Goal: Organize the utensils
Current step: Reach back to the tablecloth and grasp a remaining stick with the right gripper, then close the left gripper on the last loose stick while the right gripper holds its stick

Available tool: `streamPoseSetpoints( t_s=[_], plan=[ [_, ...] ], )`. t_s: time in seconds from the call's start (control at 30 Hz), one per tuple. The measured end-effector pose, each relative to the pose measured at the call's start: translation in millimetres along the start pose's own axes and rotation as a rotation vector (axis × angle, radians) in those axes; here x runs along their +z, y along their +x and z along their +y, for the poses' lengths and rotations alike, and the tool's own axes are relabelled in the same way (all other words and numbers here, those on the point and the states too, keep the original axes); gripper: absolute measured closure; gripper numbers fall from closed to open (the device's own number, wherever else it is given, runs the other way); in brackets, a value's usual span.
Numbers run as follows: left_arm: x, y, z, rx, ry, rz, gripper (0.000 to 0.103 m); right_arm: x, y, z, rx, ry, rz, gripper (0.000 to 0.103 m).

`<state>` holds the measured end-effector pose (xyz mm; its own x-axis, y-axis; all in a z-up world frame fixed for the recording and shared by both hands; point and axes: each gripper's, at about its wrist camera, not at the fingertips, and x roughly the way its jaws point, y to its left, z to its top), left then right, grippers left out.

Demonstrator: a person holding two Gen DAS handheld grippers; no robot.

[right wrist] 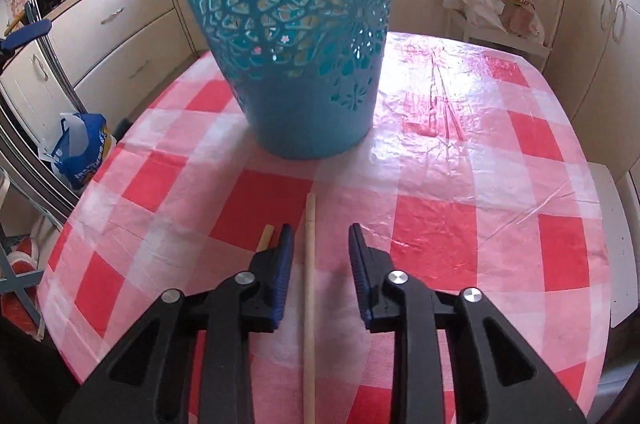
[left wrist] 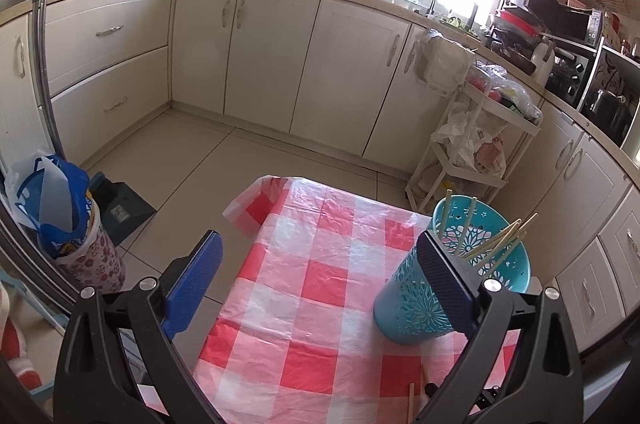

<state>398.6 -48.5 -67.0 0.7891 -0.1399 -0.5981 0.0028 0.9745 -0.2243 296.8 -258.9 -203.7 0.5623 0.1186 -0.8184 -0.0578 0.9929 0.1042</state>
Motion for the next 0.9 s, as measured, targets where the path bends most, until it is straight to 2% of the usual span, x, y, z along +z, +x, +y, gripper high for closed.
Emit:
streamPoseSetpoints(
  t_s=[0.1,0.17,0.3,0.4,0.5,0.67,0.9],
  plan=[
    [-2.9,3.7,-2.4,0.002,0.027,0.016,0.008,-3.0,1.5,2.9,-0.018,-0.025,-0.002,0.082],
    [-6.7,7.2,-3.5,0.009,0.052,0.03,0.008,-3.9,0.3,0.7,-0.032,-0.024,0.001,0.09],
    [-25.2,13.4,-7.9,0.011,0.12,0.101,0.008,-8.6,-7.8,-15.8,-0.067,0.036,0.021,0.096],
    [-54.1,12.9,-18.9,-0.01,0.184,0.177,0.008,-21.3,-19.7,-31.2,-0.059,0.13,0.024,0.096],
    [-87.3,14.0,-46.0,-0.046,0.278,0.242,0.008,-34.5,-31.1,-39.0,-0.043,0.194,0.029,0.097],
    [-139.3,22.6,-96.5,-0.084,0.469,0.303,0.009,-41.9,-40.0,-45.0,-0.047,0.2,0.023,0.097],
    [-166.8,41.0,-103.4,-0.12,0.426,0.37,0.014,-41.6,-40.1,-48.5,-0.055,0.178,0.0,0.096]
  ],
)
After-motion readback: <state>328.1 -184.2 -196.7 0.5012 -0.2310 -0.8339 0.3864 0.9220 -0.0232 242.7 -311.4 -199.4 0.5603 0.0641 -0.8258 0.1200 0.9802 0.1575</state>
